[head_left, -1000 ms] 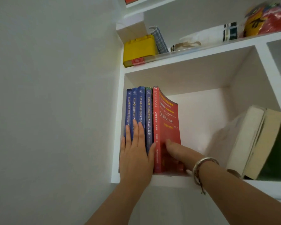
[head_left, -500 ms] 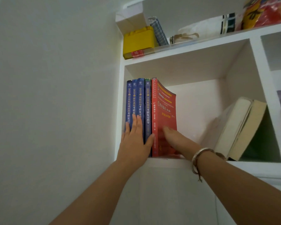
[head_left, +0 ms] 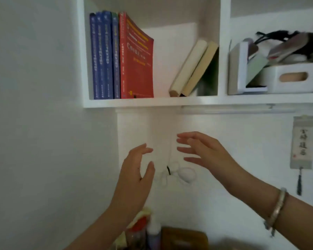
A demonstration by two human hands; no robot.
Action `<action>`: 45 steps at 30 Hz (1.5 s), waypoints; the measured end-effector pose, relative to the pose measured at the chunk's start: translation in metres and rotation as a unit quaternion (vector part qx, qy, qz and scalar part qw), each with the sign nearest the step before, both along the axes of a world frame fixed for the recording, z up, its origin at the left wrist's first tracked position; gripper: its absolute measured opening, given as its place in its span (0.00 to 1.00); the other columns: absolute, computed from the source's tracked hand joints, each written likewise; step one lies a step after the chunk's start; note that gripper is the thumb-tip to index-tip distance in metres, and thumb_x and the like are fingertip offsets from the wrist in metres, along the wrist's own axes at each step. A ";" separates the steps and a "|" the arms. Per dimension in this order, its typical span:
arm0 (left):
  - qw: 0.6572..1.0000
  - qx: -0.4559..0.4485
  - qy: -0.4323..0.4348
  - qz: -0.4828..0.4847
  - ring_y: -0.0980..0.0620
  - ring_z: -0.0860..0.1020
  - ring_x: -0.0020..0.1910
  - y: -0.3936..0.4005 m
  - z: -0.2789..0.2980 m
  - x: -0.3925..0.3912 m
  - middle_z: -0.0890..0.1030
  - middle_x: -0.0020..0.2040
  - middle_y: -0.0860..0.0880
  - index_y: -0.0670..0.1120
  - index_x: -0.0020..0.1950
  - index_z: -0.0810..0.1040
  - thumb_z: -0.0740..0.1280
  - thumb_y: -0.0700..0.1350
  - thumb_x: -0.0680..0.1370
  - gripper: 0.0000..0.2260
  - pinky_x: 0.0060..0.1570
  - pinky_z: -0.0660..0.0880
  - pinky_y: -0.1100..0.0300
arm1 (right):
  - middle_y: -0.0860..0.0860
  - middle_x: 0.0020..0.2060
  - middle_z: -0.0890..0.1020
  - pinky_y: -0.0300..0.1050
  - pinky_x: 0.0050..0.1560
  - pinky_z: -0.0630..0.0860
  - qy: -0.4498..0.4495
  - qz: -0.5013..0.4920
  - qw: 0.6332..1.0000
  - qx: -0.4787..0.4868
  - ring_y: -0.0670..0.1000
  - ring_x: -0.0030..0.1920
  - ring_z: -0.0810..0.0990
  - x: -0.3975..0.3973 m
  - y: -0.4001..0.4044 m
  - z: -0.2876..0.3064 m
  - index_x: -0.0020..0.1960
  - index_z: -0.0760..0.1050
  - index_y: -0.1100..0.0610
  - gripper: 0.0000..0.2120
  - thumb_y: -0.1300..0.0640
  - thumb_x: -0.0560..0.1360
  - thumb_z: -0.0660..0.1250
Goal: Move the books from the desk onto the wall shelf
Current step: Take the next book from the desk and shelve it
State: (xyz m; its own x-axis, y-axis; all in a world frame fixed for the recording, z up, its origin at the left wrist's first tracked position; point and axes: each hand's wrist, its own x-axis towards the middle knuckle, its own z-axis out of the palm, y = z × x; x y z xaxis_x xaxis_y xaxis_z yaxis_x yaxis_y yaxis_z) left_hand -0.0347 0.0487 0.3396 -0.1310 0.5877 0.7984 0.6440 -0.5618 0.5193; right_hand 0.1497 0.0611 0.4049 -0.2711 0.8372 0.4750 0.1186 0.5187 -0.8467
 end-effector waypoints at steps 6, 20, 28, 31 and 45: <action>0.986 -0.150 0.001 -0.080 0.64 0.68 0.63 -0.009 -0.113 0.086 0.71 0.63 0.60 0.52 0.60 0.73 0.61 0.43 0.79 0.10 0.59 0.62 0.77 | 0.50 0.56 0.82 0.49 0.60 0.77 -0.042 -0.090 0.986 -0.134 0.49 0.55 0.82 0.092 -0.009 -0.107 0.56 0.79 0.55 0.13 0.58 0.80 0.57; 0.841 -0.526 -0.099 -0.078 0.50 0.72 0.58 0.000 -0.305 0.189 0.71 0.63 0.50 0.45 0.66 0.69 0.62 0.44 0.79 0.15 0.52 0.66 0.62 | 0.64 0.60 0.77 0.61 0.62 0.73 -0.246 -0.193 0.829 -0.463 0.58 0.56 0.78 0.221 0.016 -0.331 0.56 0.73 0.61 0.11 0.59 0.77 0.59; 0.796 -0.576 -0.140 -0.125 0.53 0.70 0.54 0.010 -0.322 0.224 0.72 0.51 0.53 0.48 0.54 0.68 0.57 0.39 0.81 0.05 0.40 0.65 0.72 | 0.58 0.51 0.76 0.52 0.61 0.75 -0.159 -0.252 0.774 -0.559 0.58 0.53 0.79 0.231 0.015 -0.359 0.65 0.57 0.62 0.17 0.61 0.80 0.58; 0.800 -0.573 -0.125 -0.130 0.51 0.69 0.58 0.012 -0.326 0.227 0.70 0.53 0.55 0.49 0.54 0.72 0.57 0.39 0.81 0.08 0.43 0.66 0.73 | 0.61 0.56 0.77 0.51 0.52 0.79 -0.105 -0.284 0.772 -0.559 0.58 0.52 0.80 0.243 0.027 -0.370 0.75 0.42 0.63 0.37 0.57 0.78 0.63; 0.798 -0.590 0.065 -0.108 0.47 0.53 0.76 0.025 -0.282 0.206 0.64 0.75 0.55 0.61 0.69 0.69 0.57 0.69 0.74 0.26 0.73 0.48 0.46 | 0.53 0.27 0.80 0.40 0.28 0.74 -0.010 -0.101 0.847 -0.522 0.49 0.26 0.78 0.193 0.042 -0.324 0.40 0.73 0.59 0.13 0.52 0.78 0.61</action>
State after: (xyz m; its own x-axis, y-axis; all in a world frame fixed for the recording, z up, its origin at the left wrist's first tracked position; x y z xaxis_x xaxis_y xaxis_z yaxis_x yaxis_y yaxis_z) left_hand 0.1712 0.0740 0.0579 0.1132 0.9378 -0.3283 0.6905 0.1633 0.7046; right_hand 0.3430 0.1034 0.0812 -0.0706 0.8282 -0.5559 0.1354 -0.5442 -0.8280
